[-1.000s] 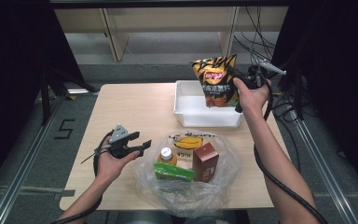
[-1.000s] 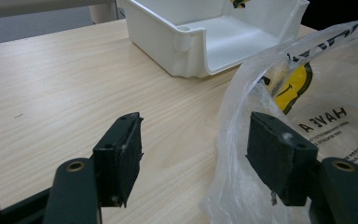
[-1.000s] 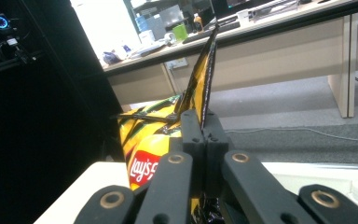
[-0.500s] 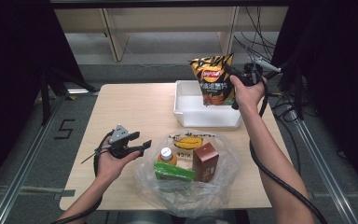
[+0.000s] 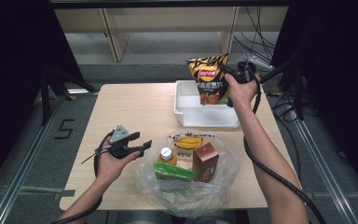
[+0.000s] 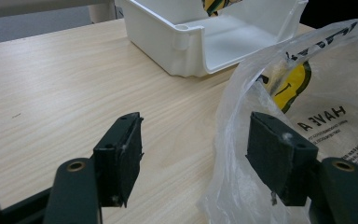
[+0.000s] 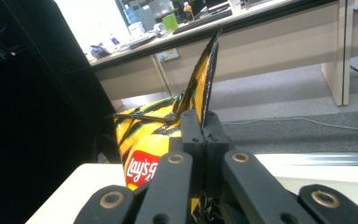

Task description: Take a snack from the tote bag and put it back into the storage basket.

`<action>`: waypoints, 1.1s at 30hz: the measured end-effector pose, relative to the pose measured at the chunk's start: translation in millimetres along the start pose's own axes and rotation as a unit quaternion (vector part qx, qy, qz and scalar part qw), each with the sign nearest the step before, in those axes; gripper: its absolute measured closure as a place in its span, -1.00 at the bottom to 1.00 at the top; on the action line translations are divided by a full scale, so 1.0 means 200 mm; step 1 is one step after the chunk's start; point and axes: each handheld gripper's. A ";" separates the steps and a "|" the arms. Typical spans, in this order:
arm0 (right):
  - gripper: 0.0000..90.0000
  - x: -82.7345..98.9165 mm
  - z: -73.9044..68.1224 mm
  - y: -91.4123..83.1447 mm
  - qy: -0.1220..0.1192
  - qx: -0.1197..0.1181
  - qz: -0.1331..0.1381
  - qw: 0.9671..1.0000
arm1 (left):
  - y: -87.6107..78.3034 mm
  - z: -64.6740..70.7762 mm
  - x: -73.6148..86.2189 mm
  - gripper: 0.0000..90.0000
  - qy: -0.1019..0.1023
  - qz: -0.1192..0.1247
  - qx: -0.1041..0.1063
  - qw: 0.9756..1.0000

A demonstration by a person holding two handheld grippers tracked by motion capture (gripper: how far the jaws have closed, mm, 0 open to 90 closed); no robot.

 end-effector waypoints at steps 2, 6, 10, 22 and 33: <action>1.00 0.00 0.01 0.01 -0.012 0.001 0.003 1.000 | 0.00 0.00 0.00 -0.22 0.000 0.000 0.000 1.000; 1.00 0.01 0.02 0.03 -0.003 0.007 -0.003 1.000 | 0.00 0.00 0.00 -0.22 -0.003 -0.002 0.001 1.000; 1.00 0.02 0.03 0.05 0.003 0.008 -0.001 1.000 | 0.01 0.00 0.00 -0.22 0.003 -0.002 0.002 1.000; 1.00 0.04 0.04 0.11 0.005 0.018 -0.010 1.000 | 0.01 0.00 0.01 -0.22 0.001 -0.003 0.003 1.000; 1.00 0.06 0.04 0.18 0.006 0.023 -0.017 1.000 | 0.01 0.01 0.01 -0.22 -0.002 -0.004 0.003 1.000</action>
Point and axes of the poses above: each handheld gripper's, and its own axes: y roughly forward along the jaws, x roughly out of its underside, z roughly to its right, and after that the axes turned 4 degrees about z, right-handed
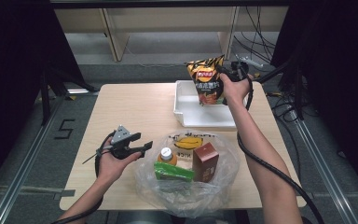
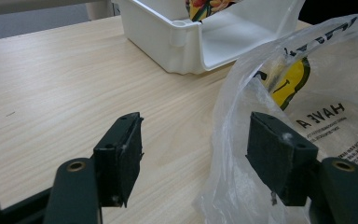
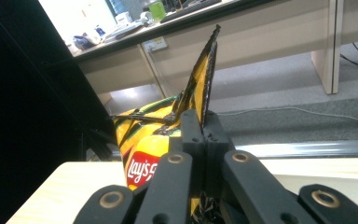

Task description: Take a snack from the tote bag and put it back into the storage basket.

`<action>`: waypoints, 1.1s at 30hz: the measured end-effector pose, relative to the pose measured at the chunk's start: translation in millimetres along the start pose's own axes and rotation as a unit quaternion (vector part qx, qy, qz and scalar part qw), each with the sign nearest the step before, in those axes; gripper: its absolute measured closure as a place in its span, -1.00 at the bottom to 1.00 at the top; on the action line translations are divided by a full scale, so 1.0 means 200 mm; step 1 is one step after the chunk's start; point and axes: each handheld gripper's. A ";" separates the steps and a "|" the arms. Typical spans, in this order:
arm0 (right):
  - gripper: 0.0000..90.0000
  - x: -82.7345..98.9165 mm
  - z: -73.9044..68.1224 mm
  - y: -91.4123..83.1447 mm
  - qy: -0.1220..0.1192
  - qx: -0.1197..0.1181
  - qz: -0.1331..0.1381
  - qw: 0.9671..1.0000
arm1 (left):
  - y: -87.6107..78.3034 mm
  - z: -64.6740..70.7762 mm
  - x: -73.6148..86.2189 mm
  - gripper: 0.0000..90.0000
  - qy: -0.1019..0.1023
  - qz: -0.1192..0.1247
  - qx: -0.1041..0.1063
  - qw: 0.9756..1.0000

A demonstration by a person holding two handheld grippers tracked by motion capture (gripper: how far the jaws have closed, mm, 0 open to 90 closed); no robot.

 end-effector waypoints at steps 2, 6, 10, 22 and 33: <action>1.00 0.01 0.00 0.01 -0.002 0.001 -0.001 1.000 | 0.00 0.00 0.00 -0.22 0.000 0.000 0.000 1.000; 1.00 0.02 0.00 0.04 -0.001 0.004 -0.005 1.000 | 0.00 0.00 0.00 -0.22 0.003 0.000 0.000 1.000; 1.00 0.04 0.00 0.07 -0.003 0.007 -0.009 1.000 | 0.00 0.00 0.00 -0.22 0.001 0.000 0.001 1.000; 1.00 0.06 0.03 0.11 -0.001 0.013 -0.016 1.000 | 0.00 0.00 0.00 -0.22 0.006 -0.003 0.002 1.000; 0.98 0.08 0.07 0.13 -0.001 0.027 -0.017 0.999 | 0.00 0.00 0.00 -0.22 0.004 -0.003 0.002 1.000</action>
Point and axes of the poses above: each handheld gripper's, and its own axes: y roughly forward along the jaws, x roughly out of its underside, z roughly to its right, and after that the axes turned 4 degrees about z, right-handed
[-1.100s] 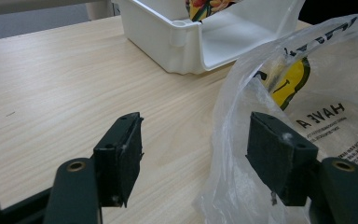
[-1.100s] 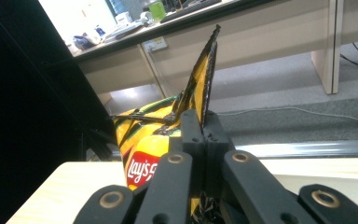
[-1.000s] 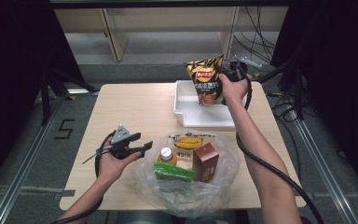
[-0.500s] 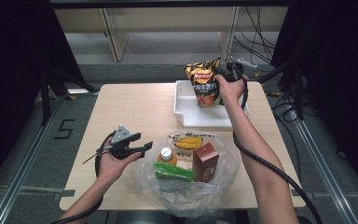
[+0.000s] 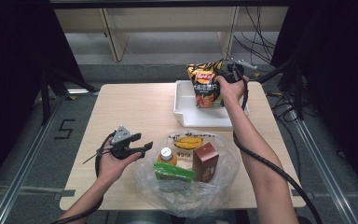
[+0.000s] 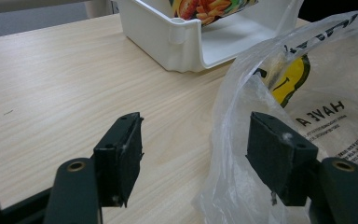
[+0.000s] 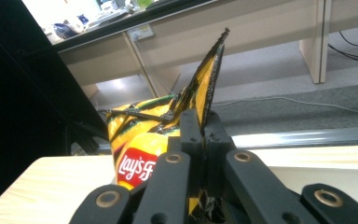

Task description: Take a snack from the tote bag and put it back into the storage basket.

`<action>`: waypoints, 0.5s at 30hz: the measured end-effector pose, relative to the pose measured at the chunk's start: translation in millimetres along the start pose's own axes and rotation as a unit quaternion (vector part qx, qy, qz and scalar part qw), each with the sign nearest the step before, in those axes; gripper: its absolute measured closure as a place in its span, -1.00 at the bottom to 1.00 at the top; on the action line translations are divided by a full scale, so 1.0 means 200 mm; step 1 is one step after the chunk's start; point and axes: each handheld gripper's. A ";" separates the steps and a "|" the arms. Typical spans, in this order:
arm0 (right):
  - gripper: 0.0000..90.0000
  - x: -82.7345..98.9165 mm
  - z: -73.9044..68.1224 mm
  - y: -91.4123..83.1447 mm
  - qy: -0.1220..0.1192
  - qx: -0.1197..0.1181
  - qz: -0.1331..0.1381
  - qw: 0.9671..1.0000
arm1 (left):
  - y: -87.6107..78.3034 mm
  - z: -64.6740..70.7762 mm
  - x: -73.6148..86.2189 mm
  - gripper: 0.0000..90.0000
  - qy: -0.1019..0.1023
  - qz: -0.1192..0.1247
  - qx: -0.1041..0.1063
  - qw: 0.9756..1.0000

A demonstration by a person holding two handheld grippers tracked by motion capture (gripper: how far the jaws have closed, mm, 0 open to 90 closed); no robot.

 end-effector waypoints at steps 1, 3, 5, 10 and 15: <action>0.98 0.00 0.01 0.00 -0.005 0.004 0.000 1.000 | 0.00 0.00 0.00 -0.22 0.000 -0.001 0.000 1.000; 0.97 0.01 0.03 0.01 -0.006 0.008 -0.001 1.000 | 0.00 0.00 0.00 -0.22 0.000 -0.001 0.000 1.000; 0.96 0.01 0.04 0.01 -0.005 0.012 -0.004 1.000 | 0.00 0.00 0.00 -0.22 0.001 -0.002 0.000 1.000; 0.90 0.01 0.07 0.01 -0.013 0.022 -0.011 1.000 | 0.00 0.00 0.00 -0.22 -0.002 0.000 0.001 1.000; 0.83 0.01 0.10 0.01 -0.023 0.031 -0.019 0.999 | 0.01 0.00 0.00 -0.22 -0.001 -0.001 0.001 1.000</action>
Point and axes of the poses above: each handheld gripper's, and its own axes: y roughly forward along the jaws, x roughly out of its underside, z roughly to its right, and after that the axes turned 4 degrees about z, right-handed
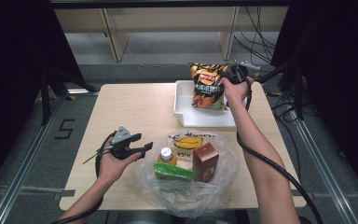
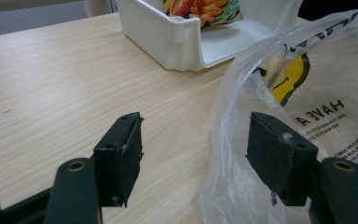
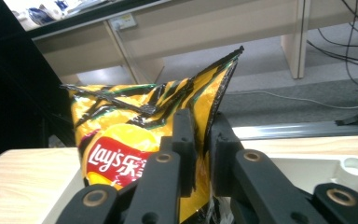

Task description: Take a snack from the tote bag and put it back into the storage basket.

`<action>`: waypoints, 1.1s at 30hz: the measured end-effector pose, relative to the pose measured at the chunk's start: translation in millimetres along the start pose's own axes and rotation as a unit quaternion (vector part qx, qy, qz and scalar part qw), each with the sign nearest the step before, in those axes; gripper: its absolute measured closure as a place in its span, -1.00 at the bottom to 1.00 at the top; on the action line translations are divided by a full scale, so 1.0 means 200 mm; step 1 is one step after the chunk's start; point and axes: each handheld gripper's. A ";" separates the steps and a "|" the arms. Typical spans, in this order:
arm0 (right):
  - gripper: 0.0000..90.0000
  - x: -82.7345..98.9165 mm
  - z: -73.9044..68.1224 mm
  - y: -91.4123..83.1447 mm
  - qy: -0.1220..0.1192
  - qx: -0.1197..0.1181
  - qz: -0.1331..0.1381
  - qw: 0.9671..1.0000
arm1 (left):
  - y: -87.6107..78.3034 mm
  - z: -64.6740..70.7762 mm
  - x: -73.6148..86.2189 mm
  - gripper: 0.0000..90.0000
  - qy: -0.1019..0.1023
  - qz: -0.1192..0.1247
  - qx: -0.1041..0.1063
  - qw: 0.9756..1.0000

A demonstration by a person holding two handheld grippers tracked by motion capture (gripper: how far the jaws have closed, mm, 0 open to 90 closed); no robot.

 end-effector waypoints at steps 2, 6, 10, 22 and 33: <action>0.79 0.00 0.01 0.00 -0.008 0.007 0.000 1.000 | 0.00 0.00 0.00 -0.22 0.002 0.000 0.001 1.000; 0.64 0.00 0.02 0.00 -0.012 0.025 -0.014 1.000 | 0.00 0.00 0.00 -0.22 0.002 -0.001 0.001 1.000; 0.46 0.01 0.04 0.01 -0.021 0.036 -0.014 0.999 | 0.00 0.00 0.00 -0.22 -0.003 -0.001 0.000 1.000; 0.14 -0.02 0.03 -0.07 -0.032 0.043 -0.014 0.998 | 0.00 0.00 0.00 -0.22 0.000 0.000 -0.001 1.000; 0.11 0.00 0.01 -0.20 -0.042 0.024 -0.019 0.999 | 0.00 0.01 0.00 -0.22 -0.003 0.000 -0.003 1.000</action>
Point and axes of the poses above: each handheld gripper's, and its own axes: y roughly forward along the jaws, x roughly out of its underside, z roughly to its right, and after that the axes turned 4 degrees about z, right-handed
